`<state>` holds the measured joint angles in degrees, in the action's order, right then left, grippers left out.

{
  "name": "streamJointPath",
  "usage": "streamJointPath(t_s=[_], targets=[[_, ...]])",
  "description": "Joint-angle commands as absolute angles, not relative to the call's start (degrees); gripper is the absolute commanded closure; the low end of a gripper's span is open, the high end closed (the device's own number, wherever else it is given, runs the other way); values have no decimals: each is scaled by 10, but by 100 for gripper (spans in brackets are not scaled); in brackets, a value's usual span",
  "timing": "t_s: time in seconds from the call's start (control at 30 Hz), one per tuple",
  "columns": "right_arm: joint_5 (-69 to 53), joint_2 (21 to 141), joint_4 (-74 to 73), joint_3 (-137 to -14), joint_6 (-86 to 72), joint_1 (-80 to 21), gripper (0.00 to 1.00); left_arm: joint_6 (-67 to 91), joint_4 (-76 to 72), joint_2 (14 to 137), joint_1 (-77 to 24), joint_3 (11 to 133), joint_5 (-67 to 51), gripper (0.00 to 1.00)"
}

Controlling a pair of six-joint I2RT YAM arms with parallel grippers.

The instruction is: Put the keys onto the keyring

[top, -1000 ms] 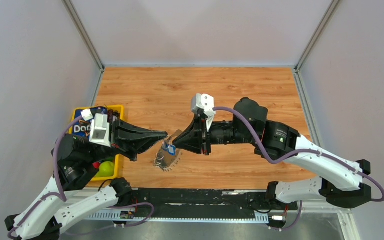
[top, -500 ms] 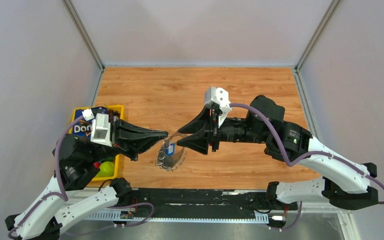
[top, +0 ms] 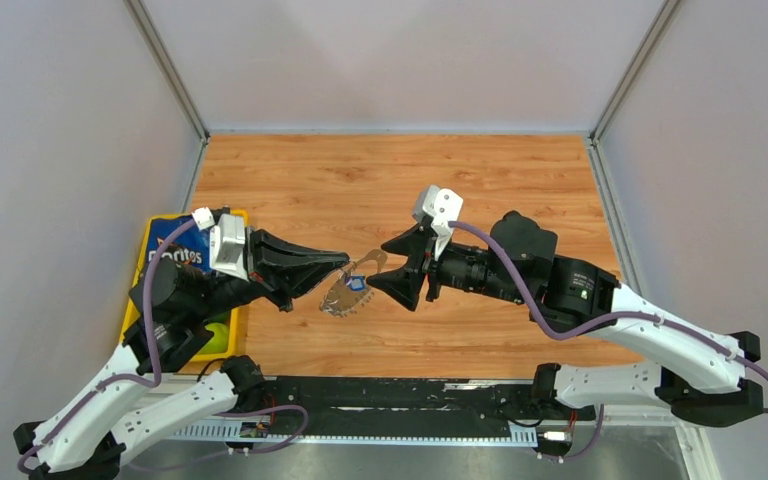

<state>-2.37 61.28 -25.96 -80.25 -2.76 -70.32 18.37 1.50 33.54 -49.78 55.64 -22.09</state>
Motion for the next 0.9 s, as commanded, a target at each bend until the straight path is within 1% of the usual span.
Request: streamJointPath(t_s=[0.0,0.2,0.3,0.57,0.73,0.87], targets=[[30,583,-251,-774,-3,-707,36,193,-17,335,-497,562,-235,100],[10,556,-256,-750,38,-706,30,182,-9,336,-497,574,-276,100],[-20,550,-267,-754,56,-707,27,178,-3,340,-497,581,-294,100],[-103,571,-298,-767,111,-706,21,189,-19,339,-497,581,-351,100],[-146,573,-301,-768,141,-706,20,198,-26,336,-497,582,-372,100],[-177,581,-303,-769,149,-706,21,200,-28,336,-497,582,-379,100]])
